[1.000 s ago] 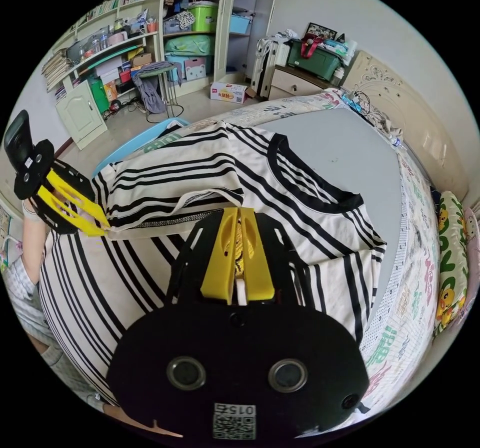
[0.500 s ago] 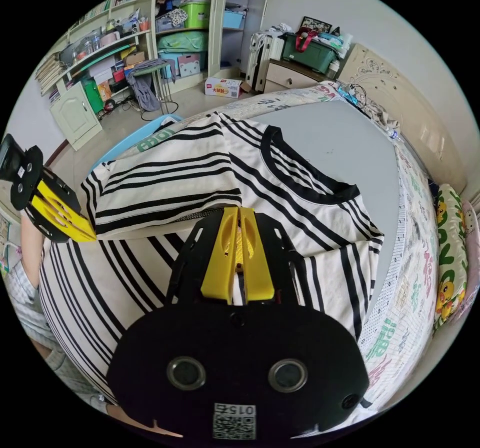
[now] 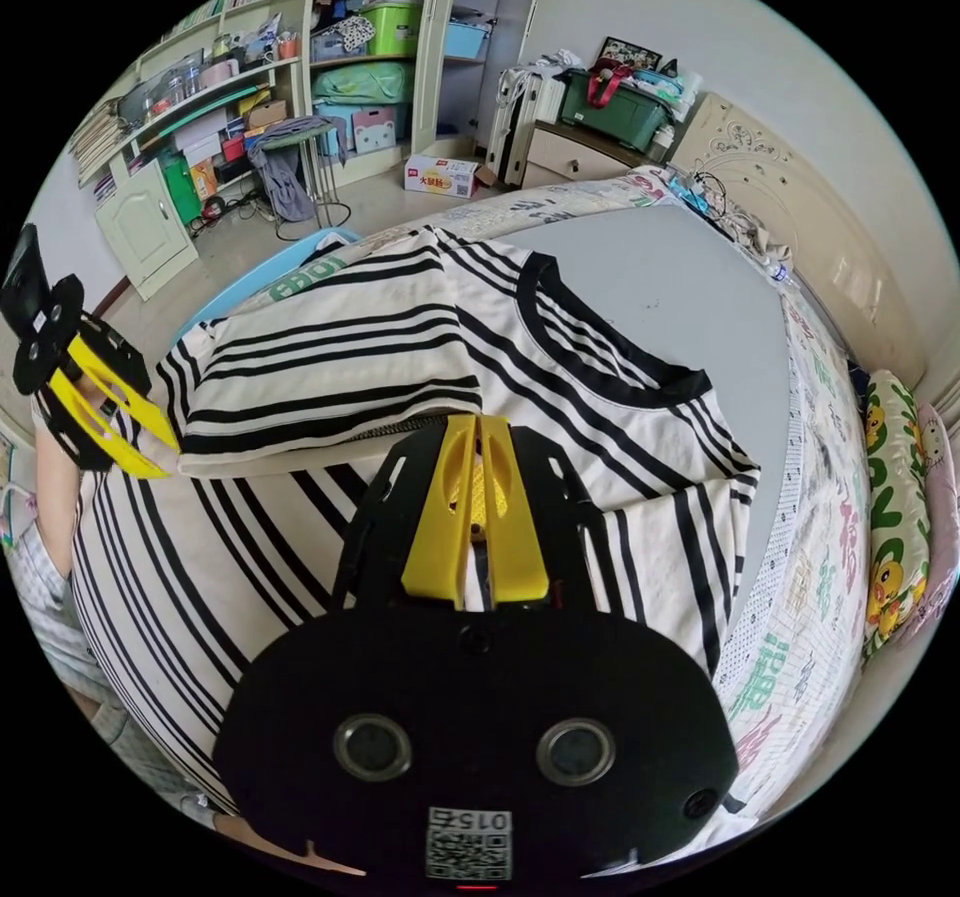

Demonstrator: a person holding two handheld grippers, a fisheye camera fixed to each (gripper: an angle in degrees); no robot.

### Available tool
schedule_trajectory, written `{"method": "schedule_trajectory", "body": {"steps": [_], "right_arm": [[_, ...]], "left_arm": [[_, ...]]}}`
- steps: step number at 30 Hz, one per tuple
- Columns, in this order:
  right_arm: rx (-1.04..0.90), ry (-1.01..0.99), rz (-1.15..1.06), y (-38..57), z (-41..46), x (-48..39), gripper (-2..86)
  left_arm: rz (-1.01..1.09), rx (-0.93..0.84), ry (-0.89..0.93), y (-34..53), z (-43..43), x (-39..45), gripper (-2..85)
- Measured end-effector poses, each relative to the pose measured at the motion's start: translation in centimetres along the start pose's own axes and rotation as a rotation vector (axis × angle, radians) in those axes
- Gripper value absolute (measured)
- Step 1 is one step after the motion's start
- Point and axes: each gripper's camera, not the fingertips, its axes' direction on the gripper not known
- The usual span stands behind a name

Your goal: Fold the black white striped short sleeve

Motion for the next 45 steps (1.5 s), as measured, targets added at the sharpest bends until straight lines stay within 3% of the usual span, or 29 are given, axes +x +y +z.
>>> {"method": "schedule_trajectory", "body": {"steps": [10,16,21,24,29,33,40,45], "right_arm": [[0.007,-0.028,0.068,1.2,-4.1,2.8,0.1],[0.198,-0.102,0.397,4.2,-10.6,13.5,6.1],[0.110,-0.033,0.499,5.8,-9.4,18.6,12.7],[0.078,0.002,0.516,6.5,-8.3,19.9,14.7],[0.007,0.005,0.488,7.1,-7.1,20.9,15.7],[-0.017,-0.015,0.474,8.0,-7.3,20.8,13.8],[-0.009,-0.002,0.419,10.4,-9.3,18.5,5.2],[0.154,0.031,0.359,15.2,-17.5,15.3,4.0]], "left_arm": [[0.028,-0.073,0.071,1.4,0.7,0.4,1.0],[-0.246,-0.012,-0.129,0.3,-2.6,-9.1,7.9],[-0.452,0.114,-0.201,-2.7,0.0,-17.5,11.6],[-0.606,0.159,-0.152,-3.1,1.9,-22.2,12.6],[-0.660,0.082,-0.097,-3.9,5.5,-25.0,13.5],[-0.611,0.030,-0.117,-4.4,6.7,-23.7,12.9],[-0.513,0.035,-0.164,-5.9,5.2,-18.2,3.7],[-0.371,0.180,-0.267,-7.0,-3.4,-8.4,1.4]]}}
